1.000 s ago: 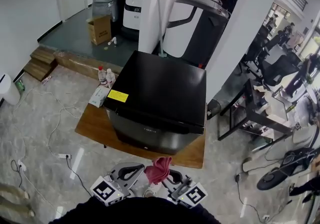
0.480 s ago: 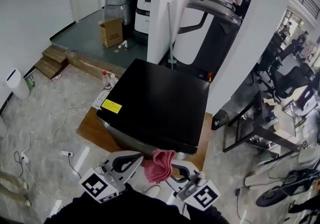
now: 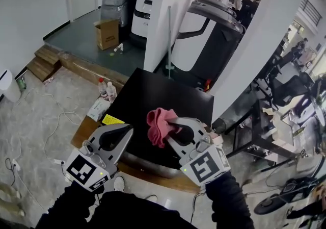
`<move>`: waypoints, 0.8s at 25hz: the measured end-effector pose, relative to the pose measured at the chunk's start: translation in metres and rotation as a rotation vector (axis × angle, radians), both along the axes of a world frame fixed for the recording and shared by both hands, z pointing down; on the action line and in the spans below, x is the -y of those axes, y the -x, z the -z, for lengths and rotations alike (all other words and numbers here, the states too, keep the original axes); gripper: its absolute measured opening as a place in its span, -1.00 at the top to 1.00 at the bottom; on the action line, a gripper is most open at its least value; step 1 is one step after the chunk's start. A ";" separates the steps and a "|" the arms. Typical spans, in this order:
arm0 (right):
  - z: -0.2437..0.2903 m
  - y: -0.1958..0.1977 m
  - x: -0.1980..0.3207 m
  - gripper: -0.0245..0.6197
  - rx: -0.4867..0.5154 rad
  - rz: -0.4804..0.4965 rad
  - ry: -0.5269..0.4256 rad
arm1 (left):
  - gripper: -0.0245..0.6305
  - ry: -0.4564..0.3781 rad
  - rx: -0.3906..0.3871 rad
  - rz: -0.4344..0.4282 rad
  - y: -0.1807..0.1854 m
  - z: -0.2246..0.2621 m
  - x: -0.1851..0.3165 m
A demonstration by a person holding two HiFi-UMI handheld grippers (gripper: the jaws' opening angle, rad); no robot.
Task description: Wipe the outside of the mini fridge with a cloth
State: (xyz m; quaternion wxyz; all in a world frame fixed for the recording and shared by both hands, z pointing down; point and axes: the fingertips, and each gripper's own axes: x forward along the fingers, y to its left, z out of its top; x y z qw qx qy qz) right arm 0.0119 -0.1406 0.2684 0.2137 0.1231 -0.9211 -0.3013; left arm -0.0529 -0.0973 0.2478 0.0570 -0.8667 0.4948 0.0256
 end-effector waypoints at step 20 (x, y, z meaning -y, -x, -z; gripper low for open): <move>-0.130 0.168 0.194 0.73 -0.604 -0.300 -0.003 | 0.91 0.055 0.082 0.058 0.120 -0.023 0.146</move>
